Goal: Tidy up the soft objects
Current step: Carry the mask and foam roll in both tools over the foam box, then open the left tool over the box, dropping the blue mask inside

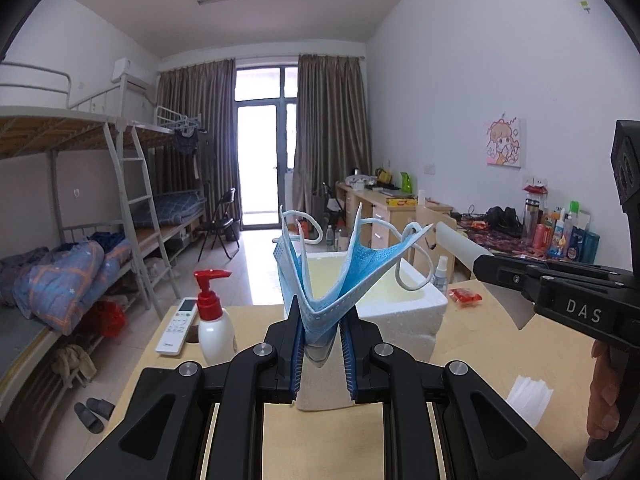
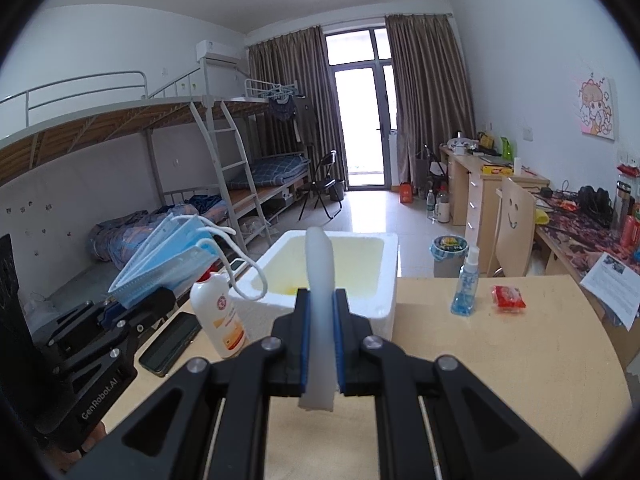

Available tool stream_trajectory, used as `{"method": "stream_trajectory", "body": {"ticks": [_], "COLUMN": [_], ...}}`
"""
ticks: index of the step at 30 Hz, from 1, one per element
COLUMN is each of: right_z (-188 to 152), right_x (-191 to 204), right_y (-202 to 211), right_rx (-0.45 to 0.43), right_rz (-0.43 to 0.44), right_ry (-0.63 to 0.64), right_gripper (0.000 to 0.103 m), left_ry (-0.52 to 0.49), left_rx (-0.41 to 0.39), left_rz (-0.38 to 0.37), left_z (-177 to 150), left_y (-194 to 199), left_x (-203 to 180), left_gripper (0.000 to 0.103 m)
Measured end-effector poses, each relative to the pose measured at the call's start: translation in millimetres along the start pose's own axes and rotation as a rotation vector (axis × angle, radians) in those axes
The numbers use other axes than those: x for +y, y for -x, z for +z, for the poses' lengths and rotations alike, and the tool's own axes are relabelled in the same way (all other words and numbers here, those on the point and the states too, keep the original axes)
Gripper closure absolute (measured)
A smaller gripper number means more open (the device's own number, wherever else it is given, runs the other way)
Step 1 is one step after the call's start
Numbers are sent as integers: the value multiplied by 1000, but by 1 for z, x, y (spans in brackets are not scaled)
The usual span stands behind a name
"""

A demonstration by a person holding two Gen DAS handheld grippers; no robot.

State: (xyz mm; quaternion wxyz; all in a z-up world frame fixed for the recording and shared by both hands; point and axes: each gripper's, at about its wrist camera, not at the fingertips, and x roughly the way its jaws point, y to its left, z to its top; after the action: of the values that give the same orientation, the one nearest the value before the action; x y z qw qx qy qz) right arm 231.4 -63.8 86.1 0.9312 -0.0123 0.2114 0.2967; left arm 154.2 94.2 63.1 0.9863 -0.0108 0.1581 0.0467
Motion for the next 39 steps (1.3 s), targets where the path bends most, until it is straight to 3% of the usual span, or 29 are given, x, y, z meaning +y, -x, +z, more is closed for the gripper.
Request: {"method": "stream_trajectory", "body": {"ticks": [19,28,39], "right_z": [26,33,35], "right_x": [-16,-20,-37], "right_y": [-46,-69,-64], "right_rx": [47,72,65], "right_rz": [-39,-34,-55], "right_ry": [50,52,22], "right_gripper": [90,90,90], "left_ry": [-7,-29,-45], "left_rx": [54,85,136], "left_rz": [-12,30,-28], "left_z": [23,29,33], "left_y": [-58,-86,-115], "left_x": [0,-7,-27], "left_gripper": [85,85,85]}}
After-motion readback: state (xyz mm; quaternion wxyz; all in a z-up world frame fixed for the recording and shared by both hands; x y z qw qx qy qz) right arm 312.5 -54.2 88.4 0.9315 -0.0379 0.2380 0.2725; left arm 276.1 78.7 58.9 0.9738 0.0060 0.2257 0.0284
